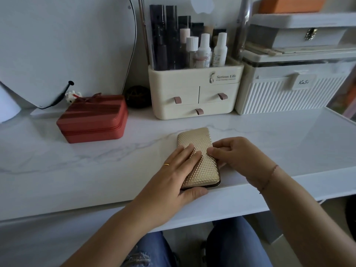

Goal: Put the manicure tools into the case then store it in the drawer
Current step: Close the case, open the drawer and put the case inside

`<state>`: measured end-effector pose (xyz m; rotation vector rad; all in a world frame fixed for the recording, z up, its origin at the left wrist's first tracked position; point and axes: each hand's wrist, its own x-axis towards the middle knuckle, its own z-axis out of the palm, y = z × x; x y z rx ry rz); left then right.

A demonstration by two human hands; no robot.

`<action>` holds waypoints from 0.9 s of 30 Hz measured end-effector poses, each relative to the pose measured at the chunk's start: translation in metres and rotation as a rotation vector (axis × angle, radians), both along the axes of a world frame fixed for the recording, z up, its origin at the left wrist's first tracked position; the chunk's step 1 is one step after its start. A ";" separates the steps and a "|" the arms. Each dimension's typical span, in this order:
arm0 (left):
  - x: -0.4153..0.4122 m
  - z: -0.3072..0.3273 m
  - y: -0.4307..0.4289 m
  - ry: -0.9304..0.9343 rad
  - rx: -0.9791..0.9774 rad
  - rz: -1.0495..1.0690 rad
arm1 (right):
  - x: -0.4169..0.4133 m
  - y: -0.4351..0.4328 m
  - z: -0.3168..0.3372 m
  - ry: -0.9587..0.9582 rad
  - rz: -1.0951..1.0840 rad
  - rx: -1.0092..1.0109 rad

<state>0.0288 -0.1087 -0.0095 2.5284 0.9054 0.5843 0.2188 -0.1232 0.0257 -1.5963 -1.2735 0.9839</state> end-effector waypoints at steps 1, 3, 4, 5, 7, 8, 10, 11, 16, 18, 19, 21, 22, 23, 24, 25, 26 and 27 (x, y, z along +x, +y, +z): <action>0.000 0.000 0.000 -0.003 0.004 0.002 | -0.001 0.000 0.000 -0.017 -0.012 0.004; 0.002 0.000 0.000 -0.009 0.013 0.011 | -0.002 -0.001 -0.002 -0.103 -0.044 0.020; 0.003 -0.001 0.001 -0.006 0.024 0.015 | -0.002 0.000 -0.005 -0.176 -0.066 0.027; 0.005 -0.002 0.001 0.000 0.040 0.021 | -0.002 0.001 -0.008 -0.266 -0.089 0.033; 0.010 -0.004 0.001 0.022 0.077 0.048 | -0.001 0.001 -0.014 -0.444 -0.127 0.048; 0.014 -0.005 0.001 0.028 0.099 0.068 | -0.001 0.000 -0.017 -0.497 -0.133 0.060; 0.020 -0.006 0.001 0.016 0.138 0.113 | 0.002 -0.010 -0.021 -0.508 -0.131 0.113; 0.022 -0.006 -0.002 -0.003 0.156 0.133 | 0.004 -0.021 -0.022 -0.455 -0.145 0.157; 0.015 -0.027 -0.062 -0.424 0.243 0.064 | 0.013 -0.100 -0.049 0.042 -0.459 0.460; 0.015 -0.050 -0.093 -0.491 0.057 0.007 | 0.017 -0.121 -0.077 0.342 -0.566 0.400; 0.018 -0.064 -0.105 -0.514 -0.154 0.033 | 0.020 -0.127 -0.093 0.490 -0.588 0.316; 0.027 -0.089 -0.113 -0.635 -0.697 0.226 | 0.026 -0.130 -0.124 0.785 -0.587 0.111; 0.031 -0.102 -0.110 -0.722 -0.950 0.355 | 0.029 -0.129 -0.137 0.910 -0.580 0.030; 0.034 -0.113 -0.106 -0.808 -1.160 0.451 | 0.034 -0.126 -0.148 1.005 -0.568 -0.023; 0.037 -0.118 -0.099 -0.896 -1.313 0.497 | 0.037 -0.122 -0.155 1.076 -0.543 -0.048; 0.037 -0.119 -0.093 -0.991 -1.410 0.506 | 0.040 -0.119 -0.158 1.124 -0.506 -0.054; 0.037 -0.117 -0.088 -1.086 -1.477 0.506 | 0.043 -0.116 -0.158 1.164 -0.471 -0.052; 0.036 -0.113 -0.084 -1.164 -1.525 0.511 | 0.043 -0.113 -0.155 1.194 -0.437 -0.046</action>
